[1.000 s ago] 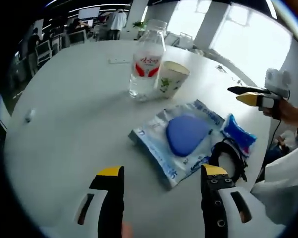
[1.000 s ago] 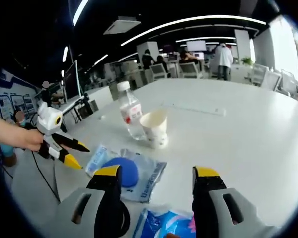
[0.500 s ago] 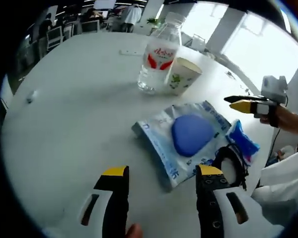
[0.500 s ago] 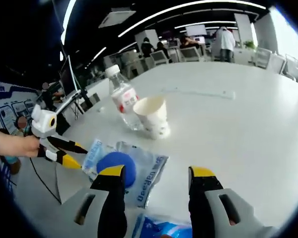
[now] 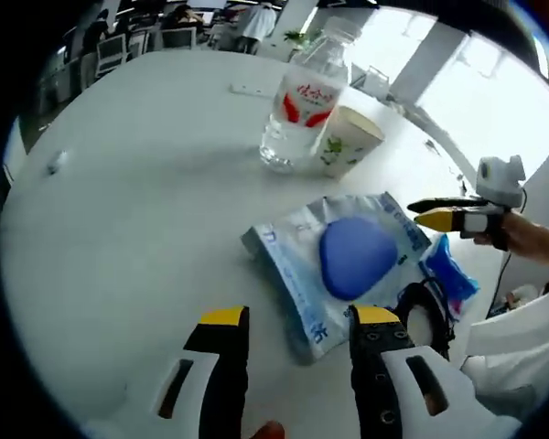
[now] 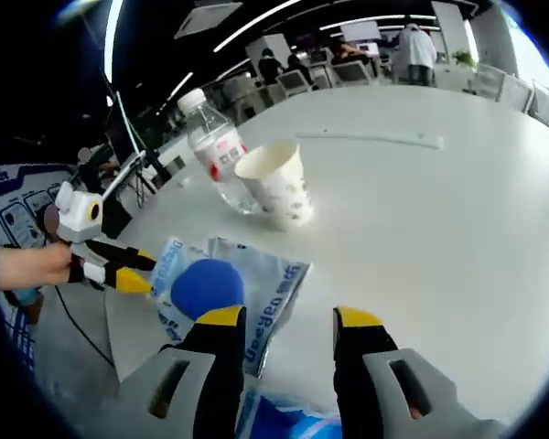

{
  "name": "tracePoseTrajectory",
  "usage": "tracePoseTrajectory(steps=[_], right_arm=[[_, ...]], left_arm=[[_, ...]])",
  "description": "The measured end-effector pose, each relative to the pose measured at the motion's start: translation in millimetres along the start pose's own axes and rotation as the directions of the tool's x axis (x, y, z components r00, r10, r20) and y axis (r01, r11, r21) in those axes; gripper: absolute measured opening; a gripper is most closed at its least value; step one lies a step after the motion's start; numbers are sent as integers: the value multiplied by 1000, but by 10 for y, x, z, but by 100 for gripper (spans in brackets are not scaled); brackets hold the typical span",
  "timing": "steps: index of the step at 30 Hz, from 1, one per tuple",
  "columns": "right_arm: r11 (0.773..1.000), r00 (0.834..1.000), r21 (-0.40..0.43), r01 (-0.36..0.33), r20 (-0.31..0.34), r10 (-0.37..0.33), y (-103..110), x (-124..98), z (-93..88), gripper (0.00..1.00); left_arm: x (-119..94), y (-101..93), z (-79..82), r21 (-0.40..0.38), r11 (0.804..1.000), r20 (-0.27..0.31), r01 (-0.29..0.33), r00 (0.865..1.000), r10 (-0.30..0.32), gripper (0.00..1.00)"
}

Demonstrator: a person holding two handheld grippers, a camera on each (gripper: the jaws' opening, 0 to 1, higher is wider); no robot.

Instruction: Arrange the tabletop items into an orderly group along one side of the table until the central work area is clear of visible clutter.

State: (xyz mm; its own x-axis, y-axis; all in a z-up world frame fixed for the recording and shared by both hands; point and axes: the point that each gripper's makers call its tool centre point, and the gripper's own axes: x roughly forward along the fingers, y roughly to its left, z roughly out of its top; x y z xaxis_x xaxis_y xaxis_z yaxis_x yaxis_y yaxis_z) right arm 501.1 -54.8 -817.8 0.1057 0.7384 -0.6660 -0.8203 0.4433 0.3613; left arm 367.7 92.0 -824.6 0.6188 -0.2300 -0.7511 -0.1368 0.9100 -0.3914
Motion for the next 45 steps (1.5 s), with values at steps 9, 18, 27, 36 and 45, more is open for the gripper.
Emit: tracePoseTrajectory(steps=[9,18,27,36,45], right_arm=[[999,999,38,-23,-29,24,-9,57,-59,20],[998,997,31,-58,-49,59,69,93,-56,3],[999,998,-4,-48,-29,48,64,47,-13,0],[999,999,15,-51,-5,51,86,-36,41,0],[998,999,24,-52,12,52,126,-95,74,0]], left_arm=[[67,-62,-14,-37,999,-3,13,1000,-13,21],[87,-61,-55,-28,1000,-15,-9,1000,8,5],[71,-88,27,-23,1000,-3,0,1000,0,0],[20,-153,52,31,1000,10,-5,1000,4,0],[-84,-147,151,66,998,31,-15,999,13,0]])
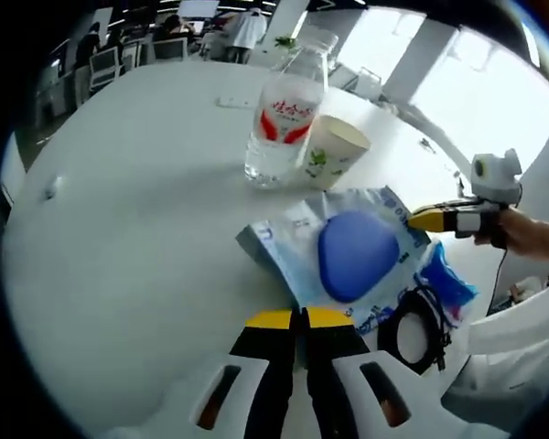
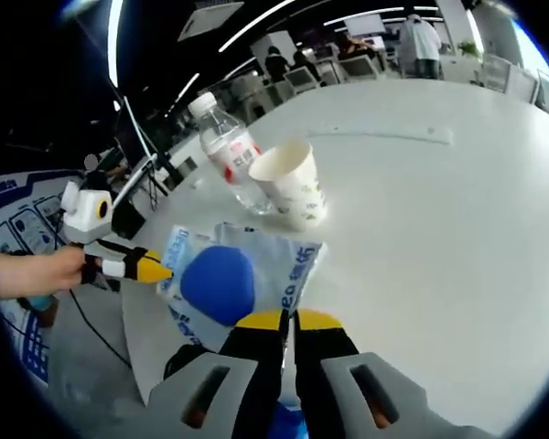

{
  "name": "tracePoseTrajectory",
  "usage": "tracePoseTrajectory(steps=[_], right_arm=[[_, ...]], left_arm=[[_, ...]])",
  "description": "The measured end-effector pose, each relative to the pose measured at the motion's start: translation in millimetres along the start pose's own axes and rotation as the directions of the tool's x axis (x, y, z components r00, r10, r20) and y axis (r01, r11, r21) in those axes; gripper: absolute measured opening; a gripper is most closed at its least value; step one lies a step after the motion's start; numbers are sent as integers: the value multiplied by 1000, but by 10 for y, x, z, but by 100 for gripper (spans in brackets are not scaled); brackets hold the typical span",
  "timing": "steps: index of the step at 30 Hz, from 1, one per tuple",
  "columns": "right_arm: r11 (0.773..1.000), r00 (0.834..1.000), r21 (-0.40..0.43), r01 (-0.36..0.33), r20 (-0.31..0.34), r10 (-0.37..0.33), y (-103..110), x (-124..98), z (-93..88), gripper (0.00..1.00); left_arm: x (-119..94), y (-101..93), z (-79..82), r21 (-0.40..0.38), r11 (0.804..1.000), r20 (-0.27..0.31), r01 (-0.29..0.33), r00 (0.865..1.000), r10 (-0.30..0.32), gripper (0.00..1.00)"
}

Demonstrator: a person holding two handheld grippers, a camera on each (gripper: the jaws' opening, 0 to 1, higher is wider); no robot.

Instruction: Arrange the tabletop items into an orderly group along one side of the table until the central work area is clear of visible clutter.

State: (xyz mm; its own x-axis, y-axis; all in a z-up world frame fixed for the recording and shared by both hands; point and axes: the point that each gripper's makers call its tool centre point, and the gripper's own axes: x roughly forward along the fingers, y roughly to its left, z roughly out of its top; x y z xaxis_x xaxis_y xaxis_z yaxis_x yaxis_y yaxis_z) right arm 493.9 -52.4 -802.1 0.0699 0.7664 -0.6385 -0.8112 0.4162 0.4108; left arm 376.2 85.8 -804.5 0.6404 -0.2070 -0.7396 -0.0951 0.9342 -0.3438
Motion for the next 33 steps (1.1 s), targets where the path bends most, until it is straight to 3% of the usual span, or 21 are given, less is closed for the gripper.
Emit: tracePoseTrajectory(steps=[11,24,33], right_arm=[[1000,1000,5,-2,30,2,31,-117,63,0],[997,997,52,50,61,-53,-218,-383,-17,0],[991,991,93,94,86,-102,-446,-589,-52,0]], left_arm=[[-36,-15,51,12,1000,7,5,1000,-5,0],[113,-310,174,55,997,-9,47,999,-47,0],[297,-540,358,108,990,-22,86,996,-84,0]])
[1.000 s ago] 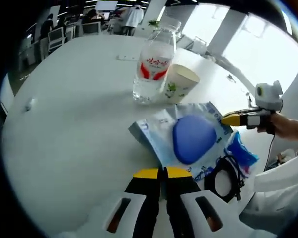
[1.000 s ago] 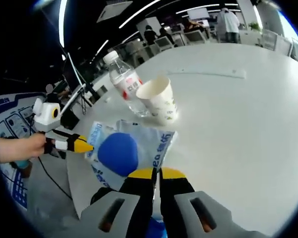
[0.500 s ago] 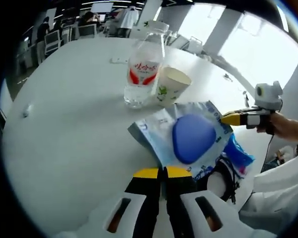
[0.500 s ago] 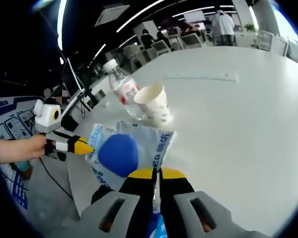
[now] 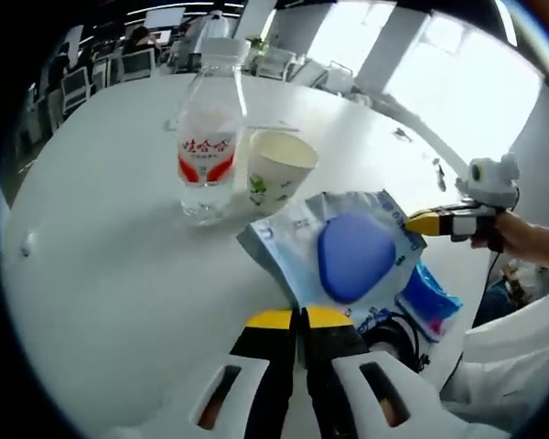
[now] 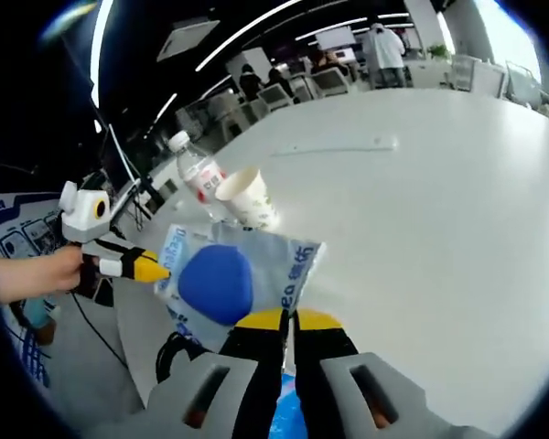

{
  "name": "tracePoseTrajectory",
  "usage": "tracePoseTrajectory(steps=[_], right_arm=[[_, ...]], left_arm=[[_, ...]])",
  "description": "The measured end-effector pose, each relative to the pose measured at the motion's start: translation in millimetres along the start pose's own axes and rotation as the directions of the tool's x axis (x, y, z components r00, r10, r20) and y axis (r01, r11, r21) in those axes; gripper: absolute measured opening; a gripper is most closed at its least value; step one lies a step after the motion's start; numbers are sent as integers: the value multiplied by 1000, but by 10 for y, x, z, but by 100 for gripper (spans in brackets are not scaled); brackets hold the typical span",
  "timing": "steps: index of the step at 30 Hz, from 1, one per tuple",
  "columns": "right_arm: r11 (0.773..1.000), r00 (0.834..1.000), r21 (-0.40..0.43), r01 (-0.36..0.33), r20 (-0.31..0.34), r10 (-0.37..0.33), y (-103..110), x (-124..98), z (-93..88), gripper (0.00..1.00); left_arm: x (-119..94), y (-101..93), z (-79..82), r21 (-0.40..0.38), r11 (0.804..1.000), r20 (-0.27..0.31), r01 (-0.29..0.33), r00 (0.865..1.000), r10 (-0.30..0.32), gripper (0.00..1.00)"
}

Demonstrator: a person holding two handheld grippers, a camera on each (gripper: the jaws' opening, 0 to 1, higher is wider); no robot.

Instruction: Arrange the tabletop items into an orderly group along one side of the table until the central work area is clear of visible clutter.

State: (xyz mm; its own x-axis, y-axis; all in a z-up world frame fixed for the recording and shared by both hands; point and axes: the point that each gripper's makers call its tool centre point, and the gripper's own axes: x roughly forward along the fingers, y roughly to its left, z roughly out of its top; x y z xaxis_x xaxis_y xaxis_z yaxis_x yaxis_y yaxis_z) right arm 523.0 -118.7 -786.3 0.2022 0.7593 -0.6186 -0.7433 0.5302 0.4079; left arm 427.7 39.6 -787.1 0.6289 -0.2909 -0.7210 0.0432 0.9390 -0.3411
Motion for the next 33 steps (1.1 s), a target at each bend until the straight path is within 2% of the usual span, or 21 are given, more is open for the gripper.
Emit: tracePoseTrajectory(steps=[12,25,33], right_arm=[[996,998,79,43,39,-46,-327,-229,29,0],[990,994,134,51,90,-64,-511,-358,137,0],[988,993,138,66,84,-78,-694,-430,117,0]], left_arm=[[223,-316,187,51,998,-8,38,999,-38,0],[376,-446,363,83,996,-1,32,999,-32,0],[498,-568,490,114,993,-10,32,999,-31,0]])
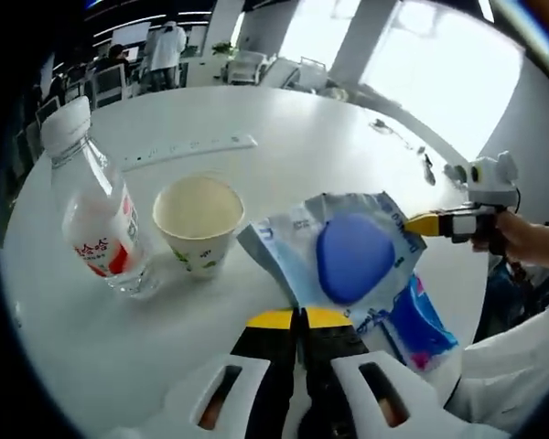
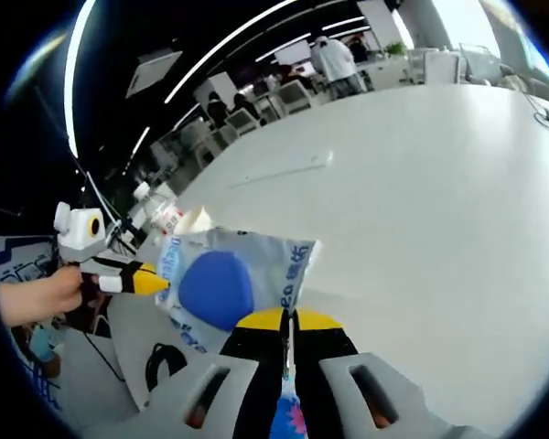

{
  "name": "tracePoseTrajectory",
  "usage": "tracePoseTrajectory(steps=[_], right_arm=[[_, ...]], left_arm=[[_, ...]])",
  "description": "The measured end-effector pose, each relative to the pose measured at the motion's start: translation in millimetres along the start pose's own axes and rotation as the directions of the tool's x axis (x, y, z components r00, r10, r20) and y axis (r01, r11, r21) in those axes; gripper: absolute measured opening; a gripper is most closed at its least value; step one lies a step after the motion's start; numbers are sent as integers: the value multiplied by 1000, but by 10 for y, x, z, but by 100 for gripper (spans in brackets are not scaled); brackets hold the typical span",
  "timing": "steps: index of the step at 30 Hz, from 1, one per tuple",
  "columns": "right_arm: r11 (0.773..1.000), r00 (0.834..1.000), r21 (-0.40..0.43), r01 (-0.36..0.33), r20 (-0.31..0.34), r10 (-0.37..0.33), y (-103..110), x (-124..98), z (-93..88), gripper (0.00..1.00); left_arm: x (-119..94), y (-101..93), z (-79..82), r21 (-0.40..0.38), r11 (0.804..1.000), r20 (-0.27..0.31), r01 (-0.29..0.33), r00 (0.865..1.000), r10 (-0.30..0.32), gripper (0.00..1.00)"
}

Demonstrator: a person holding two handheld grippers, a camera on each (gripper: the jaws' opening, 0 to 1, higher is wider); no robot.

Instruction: Arrange the tabletop items into an orderly group along one side of the table until the central work area is clear of visible clutter.

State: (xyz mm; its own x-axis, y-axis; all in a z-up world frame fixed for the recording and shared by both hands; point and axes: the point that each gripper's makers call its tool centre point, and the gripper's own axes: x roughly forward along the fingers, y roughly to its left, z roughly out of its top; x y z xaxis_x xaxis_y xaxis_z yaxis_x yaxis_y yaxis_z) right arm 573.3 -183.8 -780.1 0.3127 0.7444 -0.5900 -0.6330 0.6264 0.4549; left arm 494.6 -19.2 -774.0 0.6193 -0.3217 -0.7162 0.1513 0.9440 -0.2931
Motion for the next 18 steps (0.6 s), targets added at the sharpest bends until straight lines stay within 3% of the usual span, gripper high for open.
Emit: tracePoseTrajectory(steps=[6,12,18], right_arm=[[1000,1000,14,12,-3,-11,-148,-8,0,0],[1000,1000,21,10,-9,-10,-224,35,30,0],[999,1000,40,6,-11,-6,-329,79,36,0]], left_arm=[[122,-37,73,4,1000,-10,-17,1000,17,0],[263,14,134,47,995,-41,-87,995,89,0],[348,33,223,63,991,-36,-115,992,117,0]])
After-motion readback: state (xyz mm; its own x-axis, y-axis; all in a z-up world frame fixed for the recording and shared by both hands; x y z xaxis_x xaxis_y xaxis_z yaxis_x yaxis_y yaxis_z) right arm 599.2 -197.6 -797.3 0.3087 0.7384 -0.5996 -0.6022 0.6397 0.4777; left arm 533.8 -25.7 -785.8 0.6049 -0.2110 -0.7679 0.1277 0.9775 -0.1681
